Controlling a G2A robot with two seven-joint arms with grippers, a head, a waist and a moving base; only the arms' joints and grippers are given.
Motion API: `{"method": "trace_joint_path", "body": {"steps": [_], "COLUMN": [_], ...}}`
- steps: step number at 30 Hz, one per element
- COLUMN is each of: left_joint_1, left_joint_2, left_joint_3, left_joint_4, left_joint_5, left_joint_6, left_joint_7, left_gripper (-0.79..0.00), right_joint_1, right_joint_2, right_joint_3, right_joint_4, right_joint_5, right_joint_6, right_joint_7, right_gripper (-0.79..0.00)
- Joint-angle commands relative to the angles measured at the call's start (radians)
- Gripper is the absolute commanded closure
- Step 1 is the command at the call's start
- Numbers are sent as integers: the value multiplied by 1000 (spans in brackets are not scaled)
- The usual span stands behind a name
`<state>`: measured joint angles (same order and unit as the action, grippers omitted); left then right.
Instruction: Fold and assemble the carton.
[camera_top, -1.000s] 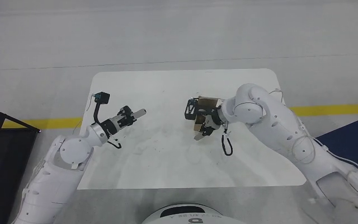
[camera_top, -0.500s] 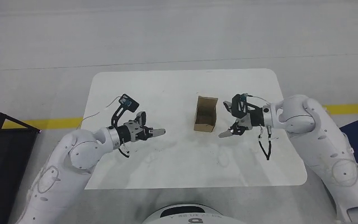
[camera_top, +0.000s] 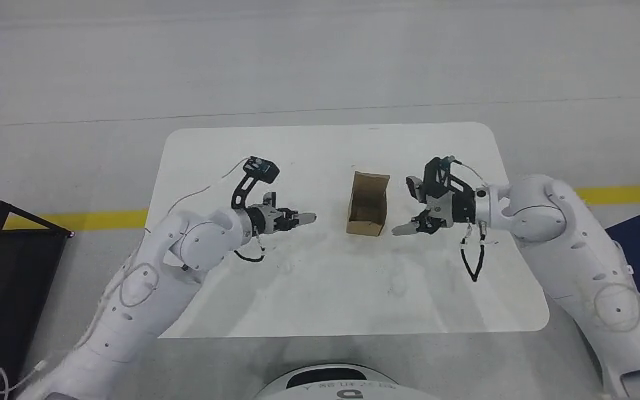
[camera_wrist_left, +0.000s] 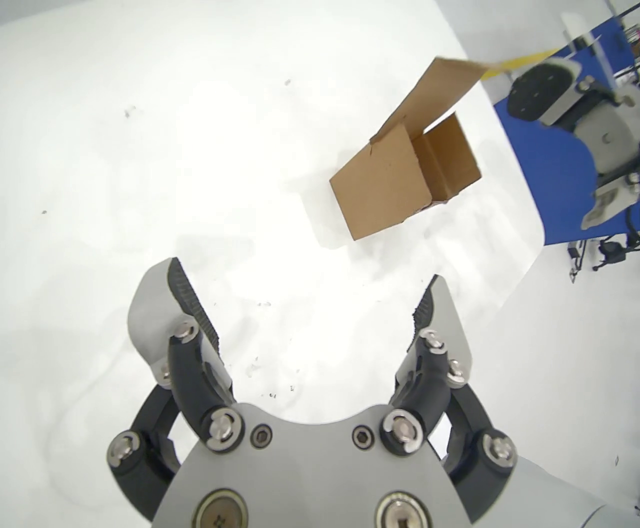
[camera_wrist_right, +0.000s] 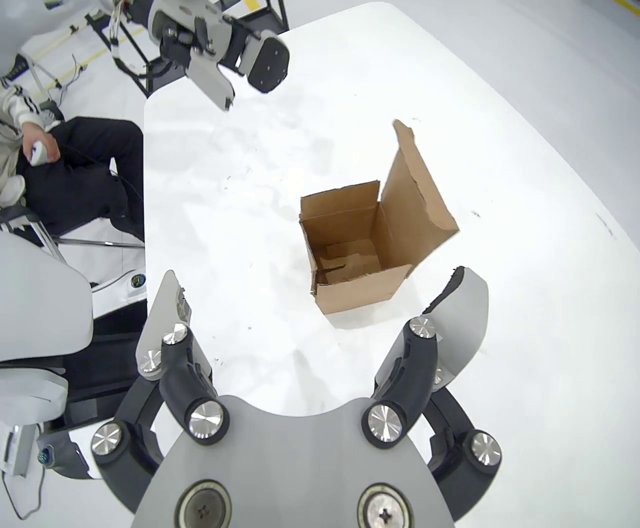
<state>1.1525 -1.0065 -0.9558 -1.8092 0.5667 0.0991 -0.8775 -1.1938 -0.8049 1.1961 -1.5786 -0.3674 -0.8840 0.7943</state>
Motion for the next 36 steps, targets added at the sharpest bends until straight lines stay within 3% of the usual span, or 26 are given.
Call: {"method": "trace_joint_path", "body": {"steps": [1, 5, 8, 12, 15, 28, 31, 36], "left_joint_1": [-89, -220, -283, -341, -371, -438, -439, -424], "left_joint_2": [-28, -86, -126, -168, -195, -276, -285, -289], "left_joint_3": [97, 220, 276, 333, 367, 438, 443, 426], "left_joint_4": [46, 146, 210, 279, 320, 429, 441, 430], "left_joint_5": [17, 19, -4, -31, -42, -63, -59, -66], "left_joint_6": [51, 122, 154, 169, 178, 179, 173, 169], "left_joint_7": [-21, -4, 44, 60, 59, 44, 37, 27], "left_gripper": [-739, -708, -533, -372, -314, -388, -511, -582], "right_joint_1": [13, 90, 165, 244, 287, 402, 416, 430], "right_joint_2": [2, -2, -11, -26, -34, -56, -59, -61], "right_joint_3": [-15, -93, -171, -251, -306, -470, -488, -513], "right_joint_4": [25, 82, 126, 175, 200, 278, 290, 303], "right_joint_5": [64, 225, 304, 347, 363, 396, 402, 411], "right_joint_6": [46, 115, 217, 255, 259, 268, 267, 269], "right_joint_7": [66, 257, 358, 397, 401, 409, 409, 411], "right_gripper": [-785, -785, -785, -785, -785, -785, -785, -785]}}
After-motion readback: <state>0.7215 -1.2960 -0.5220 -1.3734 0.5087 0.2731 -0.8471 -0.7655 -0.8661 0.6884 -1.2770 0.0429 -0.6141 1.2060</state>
